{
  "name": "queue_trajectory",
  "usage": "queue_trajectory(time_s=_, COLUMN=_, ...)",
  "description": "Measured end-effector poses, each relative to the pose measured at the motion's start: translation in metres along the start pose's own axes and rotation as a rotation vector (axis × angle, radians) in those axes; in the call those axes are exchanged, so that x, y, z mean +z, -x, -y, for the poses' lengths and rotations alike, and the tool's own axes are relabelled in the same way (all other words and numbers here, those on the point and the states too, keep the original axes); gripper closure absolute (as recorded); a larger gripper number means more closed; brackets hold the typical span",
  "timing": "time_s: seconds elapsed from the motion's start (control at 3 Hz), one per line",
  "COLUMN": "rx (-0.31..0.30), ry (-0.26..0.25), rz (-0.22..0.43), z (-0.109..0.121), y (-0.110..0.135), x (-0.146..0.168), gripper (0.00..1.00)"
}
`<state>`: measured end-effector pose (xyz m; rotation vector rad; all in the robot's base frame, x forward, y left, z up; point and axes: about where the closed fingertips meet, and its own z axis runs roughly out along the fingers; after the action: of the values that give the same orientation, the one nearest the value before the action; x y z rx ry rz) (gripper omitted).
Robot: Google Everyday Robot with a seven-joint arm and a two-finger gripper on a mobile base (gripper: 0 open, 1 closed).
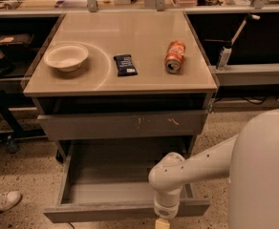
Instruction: Open middle drawer
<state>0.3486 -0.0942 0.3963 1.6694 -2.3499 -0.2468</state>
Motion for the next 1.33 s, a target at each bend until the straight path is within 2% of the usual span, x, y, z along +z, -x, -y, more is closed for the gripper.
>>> queue_trajectory(time_s=1.0, rx=0.01, ry=0.007, rz=-0.002, z=-0.0087, y=-0.005, x=0.0019, gripper=0.0)
queue_trajectory(time_s=1.33, rx=0.03, ry=0.029, rz=-0.005, z=-0.0097, y=-0.0096, x=-0.0006, gripper=0.0)
